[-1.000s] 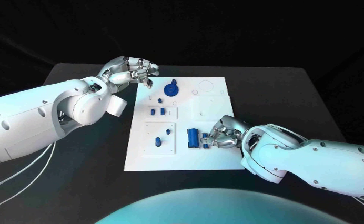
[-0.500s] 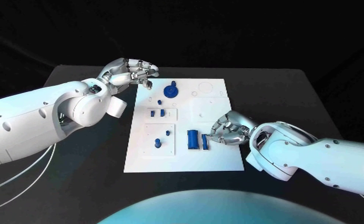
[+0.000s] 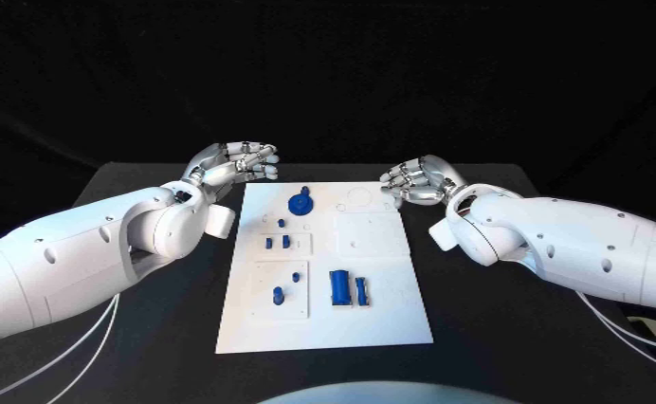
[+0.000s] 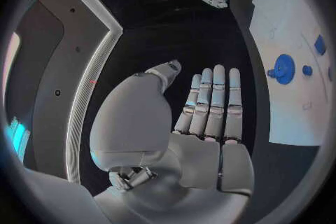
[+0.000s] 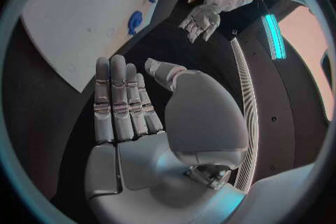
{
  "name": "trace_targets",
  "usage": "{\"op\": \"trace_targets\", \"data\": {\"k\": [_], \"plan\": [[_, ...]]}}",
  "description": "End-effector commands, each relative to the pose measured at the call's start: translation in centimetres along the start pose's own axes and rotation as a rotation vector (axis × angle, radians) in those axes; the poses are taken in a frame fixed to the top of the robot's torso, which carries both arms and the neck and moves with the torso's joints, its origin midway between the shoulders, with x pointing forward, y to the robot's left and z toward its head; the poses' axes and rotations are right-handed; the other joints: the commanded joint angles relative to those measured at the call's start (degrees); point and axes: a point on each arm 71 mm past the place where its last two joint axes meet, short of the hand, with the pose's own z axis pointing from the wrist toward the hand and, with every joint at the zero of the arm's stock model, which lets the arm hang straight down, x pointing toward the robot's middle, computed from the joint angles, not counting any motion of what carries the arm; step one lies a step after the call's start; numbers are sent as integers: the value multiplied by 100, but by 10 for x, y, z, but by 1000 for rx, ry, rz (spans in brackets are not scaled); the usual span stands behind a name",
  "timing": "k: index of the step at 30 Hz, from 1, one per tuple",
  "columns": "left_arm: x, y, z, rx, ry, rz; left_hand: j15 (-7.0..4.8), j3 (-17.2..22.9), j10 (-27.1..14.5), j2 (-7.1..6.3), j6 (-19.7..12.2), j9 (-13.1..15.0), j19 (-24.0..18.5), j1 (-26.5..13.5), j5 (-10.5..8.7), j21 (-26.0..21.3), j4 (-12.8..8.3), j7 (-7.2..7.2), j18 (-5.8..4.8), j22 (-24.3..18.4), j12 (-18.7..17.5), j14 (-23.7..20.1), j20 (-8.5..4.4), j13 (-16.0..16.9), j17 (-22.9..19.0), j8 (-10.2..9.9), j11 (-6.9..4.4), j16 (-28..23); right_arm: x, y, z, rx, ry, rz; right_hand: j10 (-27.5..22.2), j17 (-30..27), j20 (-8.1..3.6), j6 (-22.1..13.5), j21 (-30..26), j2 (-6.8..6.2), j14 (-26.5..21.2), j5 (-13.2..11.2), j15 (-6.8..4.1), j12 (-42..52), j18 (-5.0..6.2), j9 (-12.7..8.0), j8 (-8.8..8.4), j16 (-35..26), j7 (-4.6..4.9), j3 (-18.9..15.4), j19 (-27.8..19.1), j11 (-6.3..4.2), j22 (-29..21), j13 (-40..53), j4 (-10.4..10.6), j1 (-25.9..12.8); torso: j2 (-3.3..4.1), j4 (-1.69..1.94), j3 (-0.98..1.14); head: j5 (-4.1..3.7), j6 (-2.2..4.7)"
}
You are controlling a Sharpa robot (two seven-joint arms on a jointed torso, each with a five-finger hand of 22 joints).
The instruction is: Assemble the parts on the task board
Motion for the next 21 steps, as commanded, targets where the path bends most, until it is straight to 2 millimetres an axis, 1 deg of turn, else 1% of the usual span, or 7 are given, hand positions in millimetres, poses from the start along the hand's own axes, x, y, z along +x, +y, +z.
{"op": "trace_targets", "data": {"k": [1, 9, 10, 11, 15, 16, 21], "plan": [[-8, 2, 7, 59, -124, -57, 35, -84, -69, 18, -51, -89, -188, 80, -46, -328, 83, -12, 110, -384, -220, -161, 98, -142, -137, -62, -17, -522, -10, -1, 18, -68, -16, 225, 7, -443, 161, -4, -465, 39, -297, 47, 186, -600, 40, -184, -72, -881, 64, -50, -260, 125, -467, -739, -130, -49, -138, 7, 21, 10, 203], [-17, 14, 24, 72, -201, -59, -13, -428, -57, 172, 29, -434, -635, 329, -28, -428, 234, -64, 110, -1615, -645, -355, 304, -552, -501, -191, -51, -1659, -20, -4, 51, -93, -62, 324, -142, -1206, 517, -32, -1256, 217, -676, 364, 476, -1154, 68, -641, -167, -2084, 205, -634, -608, 327, -1865, -1904, -172, -249, -198, 26, 65, 94, 374], [-12, 16, 23, 29, -144, -36, -689, -2548, -5678, 1165, -4554, -2665, -4302, -2066, -814, -780, -1118, -939, -927, -5657, -1023, -4626, -1303, -985, -1978, -1407, -705, -3303, -23, -8, 48, -34, -100, 203, -1850, -3567, -932, -5065, -1611, 1217, -6181, -407, -336, -1519, -974, -3127, -1050, -3154, -1001, -3747, -5512, -659, -5712, -2793, -177, -2312, -167, 15, 39, 56, 321], [-12, 16, 23, 29, -145, -36, -689, -2548, -5678, 1165, -4554, -2665, -4302, -2125, -814, -780, -1118, -939, -927, -5657, -1023, -4626, -1303, -985, -1978, -1407, -705, -3303, -22, -8, 48, -35, -100, 204, -5906, -3567, -932, -5065, -1611, 1217, -6181, -407, -336, -1519, -974, -3127, -1050, -3154, -1001, -3747, -5512, -659, -5712, -2793, -177, -2381, -167, 15, 40, 58, 327], [-8, 15, 20, 34, -159, -32, -689, -2548, -5678, 1165, -4554, -2665, -4302, -2963, -814, -780, -1118, -939, -927, -5657, -1023, -4626, -1303, -985, -1978, -1407, -705, -3303, -17, -4, 45, -47, -114, 232, -5906, -3567, -932, -5065, -1611, 1217, -6181, -407, -336, -1519, -974, -3127, -1050, -3154, -1001, -3747, -5512, -659, -5712, -2793, -177, -3148, -169, 13, 70, 92, 422], [-6, 15, 20, 35, -164, -30, -689, -2548, -5678, 1165, -4554, -2665, -4302, -3143, -814, -780, -1118, -939, -927, -5657, -1023, -4626, -1303, -985, -1978, -1407, -705, -3303, -15, -3, 43, -51, -119, 242, -5906, -3567, -932, -5065, -1611, 1217, -6181, -407, -336, -1519, -974, -3127, -1050, -3154, -1001, -3747, -5512, -659, -5712, -2793, -177, -7205, -170, 12, 81, 104, 458], [7, 14, 12, 50, -209, -16, -689, -2548, -5678, 1165, -4554, -2665, -4302, -7544, -814, -780, -1118, -939, -927, -5657, -1023, -4626, -1303, -985, -1978, -1407, -705, -3303, -1, 9, 31, -81, -162, 326, -5906, -3567, -932, -5065, -1611, 1217, -6181, -407, -336, -1519, -974, -3127, -1050, -3154, -1001, -3747, -5512, -659, -5712, -2793, -177, -7205, -177, 7, 170, 205, 743]]}}
